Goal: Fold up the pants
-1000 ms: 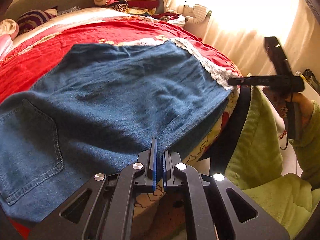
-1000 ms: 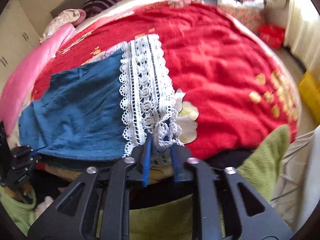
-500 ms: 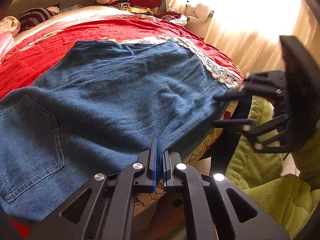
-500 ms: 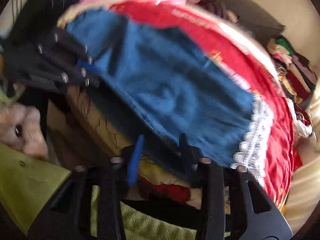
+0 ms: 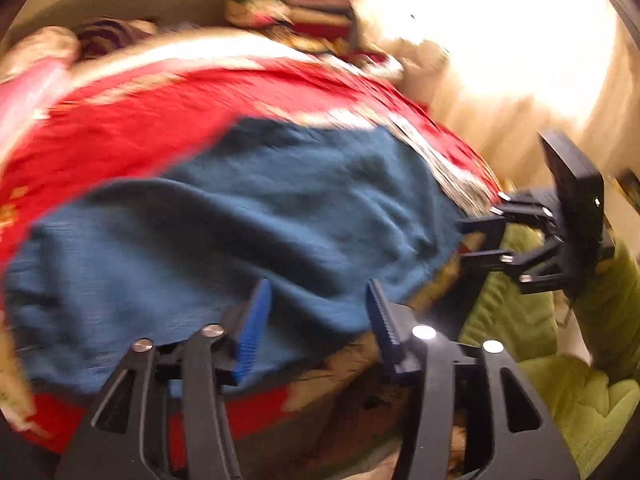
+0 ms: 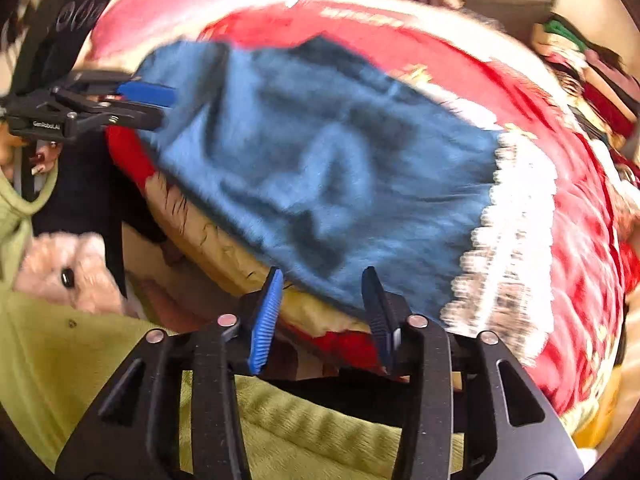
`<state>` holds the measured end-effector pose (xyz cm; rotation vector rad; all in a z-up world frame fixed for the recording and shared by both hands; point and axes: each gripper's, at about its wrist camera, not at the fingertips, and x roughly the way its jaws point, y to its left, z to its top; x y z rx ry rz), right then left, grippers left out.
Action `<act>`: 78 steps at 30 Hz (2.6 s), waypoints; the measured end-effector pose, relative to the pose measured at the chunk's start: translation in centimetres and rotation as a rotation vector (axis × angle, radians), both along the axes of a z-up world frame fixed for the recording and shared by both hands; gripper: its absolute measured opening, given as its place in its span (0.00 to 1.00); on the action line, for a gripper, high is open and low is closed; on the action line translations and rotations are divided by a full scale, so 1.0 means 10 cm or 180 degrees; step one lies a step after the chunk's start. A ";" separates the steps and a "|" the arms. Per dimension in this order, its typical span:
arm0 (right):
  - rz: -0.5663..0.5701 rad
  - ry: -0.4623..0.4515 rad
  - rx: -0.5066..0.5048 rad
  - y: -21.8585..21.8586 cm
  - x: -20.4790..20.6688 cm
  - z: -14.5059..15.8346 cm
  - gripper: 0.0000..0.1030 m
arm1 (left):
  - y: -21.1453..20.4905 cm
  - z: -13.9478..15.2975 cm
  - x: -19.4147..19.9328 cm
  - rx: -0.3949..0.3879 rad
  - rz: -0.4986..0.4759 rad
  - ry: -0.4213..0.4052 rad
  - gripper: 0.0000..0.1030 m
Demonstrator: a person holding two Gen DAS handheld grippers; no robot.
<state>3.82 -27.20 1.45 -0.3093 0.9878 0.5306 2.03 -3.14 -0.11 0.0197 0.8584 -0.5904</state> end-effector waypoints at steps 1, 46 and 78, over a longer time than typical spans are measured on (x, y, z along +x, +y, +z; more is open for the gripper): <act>-0.0130 -0.0068 0.0058 -0.10 0.01 0.07 0.40 | 0.19 0.06 0.01 0.0034 0.0230 -0.0056 0.53; -0.1319 -0.0461 0.0439 -0.93 1.16 0.47 0.65 | 0.39 0.67 0.93 0.0044 0.0818 -0.0320 0.65; -0.1036 -0.0211 0.1273 -1.21 2.12 0.21 0.14 | -0.66 0.14 2.16 -0.0075 0.0167 0.0111 0.04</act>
